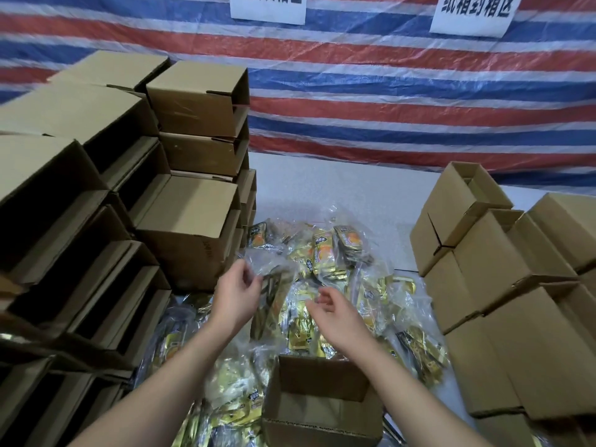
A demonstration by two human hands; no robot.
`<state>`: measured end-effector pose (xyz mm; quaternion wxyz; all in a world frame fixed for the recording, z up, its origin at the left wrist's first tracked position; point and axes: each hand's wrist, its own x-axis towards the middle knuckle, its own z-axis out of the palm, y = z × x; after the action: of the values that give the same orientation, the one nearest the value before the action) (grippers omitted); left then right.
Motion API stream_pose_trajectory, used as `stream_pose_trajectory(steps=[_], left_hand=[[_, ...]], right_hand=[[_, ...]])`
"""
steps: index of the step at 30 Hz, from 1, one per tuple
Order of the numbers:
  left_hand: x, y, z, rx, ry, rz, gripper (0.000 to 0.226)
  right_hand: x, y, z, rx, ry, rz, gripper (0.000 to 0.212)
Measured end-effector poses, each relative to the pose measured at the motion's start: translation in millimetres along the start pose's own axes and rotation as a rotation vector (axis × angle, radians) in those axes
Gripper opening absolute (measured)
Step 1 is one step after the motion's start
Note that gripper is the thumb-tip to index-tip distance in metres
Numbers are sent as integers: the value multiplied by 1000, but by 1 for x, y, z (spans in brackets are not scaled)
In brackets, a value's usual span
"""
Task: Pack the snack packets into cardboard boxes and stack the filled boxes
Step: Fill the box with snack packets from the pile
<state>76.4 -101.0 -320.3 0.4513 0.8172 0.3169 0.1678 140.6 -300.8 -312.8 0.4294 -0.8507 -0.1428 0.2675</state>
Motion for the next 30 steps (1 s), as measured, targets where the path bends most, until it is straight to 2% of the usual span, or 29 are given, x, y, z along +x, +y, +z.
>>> stream_pose_trajectory(steps=[2,4,5,9,11,13,15,17,22,26,30], left_hand=[[3,23,-4,-18,12,44,29],[5,45,-6,-62,-8,54,28],[5,56,-5,-107,-29,45,28],[7,92,0,-379,-96,-23,23],[6,104,1,-488,-137,-60,19],[3,110,3,-568,-189,-61,26],[-1,113,7,-510,-180,-15,29],[-6,113,13,-396,-145,64,20],[-21,122,30,-401,-211,126,23],[-24,127,34,-293,-276,128,60],[-29,125,32,-280,-371,150,79]], right_hand=[[8,-12,1,102,-57,31,93],[14,-22,3,178,-87,78,108],[16,-26,4,231,-92,92,107],[24,-34,10,610,-38,101,81],[23,-36,8,786,-32,109,78],[18,-41,3,910,-63,105,74],[12,-44,-6,1026,-98,68,73],[6,-46,-14,1116,-176,21,70],[-8,-59,-25,1173,-291,-3,58],[-13,-62,-33,1036,-299,13,41],[-17,-53,-45,996,-293,10,34]])
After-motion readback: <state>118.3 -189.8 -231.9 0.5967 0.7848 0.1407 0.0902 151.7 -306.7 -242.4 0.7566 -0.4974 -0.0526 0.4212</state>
